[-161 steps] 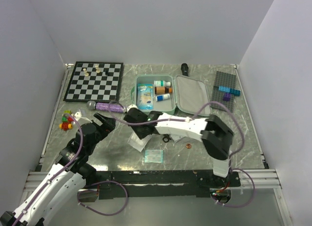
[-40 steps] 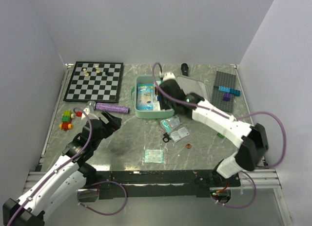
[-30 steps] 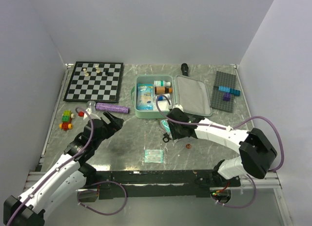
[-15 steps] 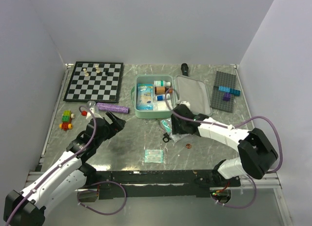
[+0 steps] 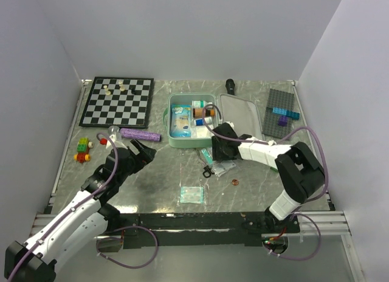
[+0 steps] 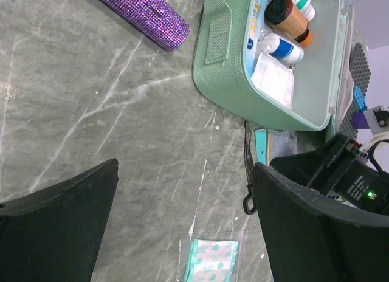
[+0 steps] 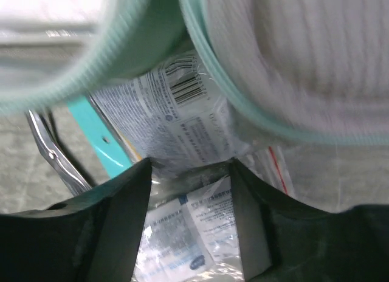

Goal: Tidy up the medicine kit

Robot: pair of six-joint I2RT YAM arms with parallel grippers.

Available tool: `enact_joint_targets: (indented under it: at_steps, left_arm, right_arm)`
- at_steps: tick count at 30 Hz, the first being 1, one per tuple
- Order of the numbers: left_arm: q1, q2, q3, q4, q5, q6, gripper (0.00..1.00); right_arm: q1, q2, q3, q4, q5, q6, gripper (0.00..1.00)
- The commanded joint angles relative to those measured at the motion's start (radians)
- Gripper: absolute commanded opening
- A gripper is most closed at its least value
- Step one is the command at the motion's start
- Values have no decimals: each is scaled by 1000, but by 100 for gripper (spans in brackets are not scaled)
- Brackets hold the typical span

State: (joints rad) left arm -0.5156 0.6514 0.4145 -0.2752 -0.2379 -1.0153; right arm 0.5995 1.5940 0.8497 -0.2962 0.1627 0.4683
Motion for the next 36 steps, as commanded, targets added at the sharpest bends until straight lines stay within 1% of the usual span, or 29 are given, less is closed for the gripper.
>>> enact_joint_targets:
  at_steps: [1, 4, 7, 11, 12, 16, 23, 25, 27, 31, 36]
  left_arm:
    - [2, -7, 20, 2, -18, 1, 96]
    - [2, -4, 20, 2, -18, 1, 96]
    - [2, 1, 15, 11, -14, 1, 95]
    - [0, 10, 14, 19, -8, 1, 96]
    - [2, 13, 14, 21, -6, 0, 96]
    - [2, 19, 9, 33, 5, -2, 96]
    - [2, 27, 10, 42, 12, -2, 96]
    - [2, 25, 9, 41, 12, -3, 95]
    - [3, 25, 6, 45, 17, -3, 95]
    - [2, 33, 9, 50, 22, 6, 95]
    - [2, 21, 21, 11, 9, 24, 96]
  right_arm:
    - [-4, 50, 57, 35, 5, -3, 54]
    - [-4, 41, 35, 43, 4, 7, 42]
    - [-3, -12, -1, 55, 17, 15, 29]
    - [9, -132, -50, 43, 34, 13, 15]
    - [13, -158, -60, 39, 38, 12, 13]
    - [43, -276, -81, -9, 58, -2, 0]
    - [112, -451, -51, -67, 77, -39, 0]
    - [132, -486, -25, -52, 67, -68, 0]
    - [137, -483, 8, -3, 5, -123, 0]
    - [137, -340, 122, 72, -83, -250, 0]
    - [126, -67, 349, 88, -51, -362, 0]
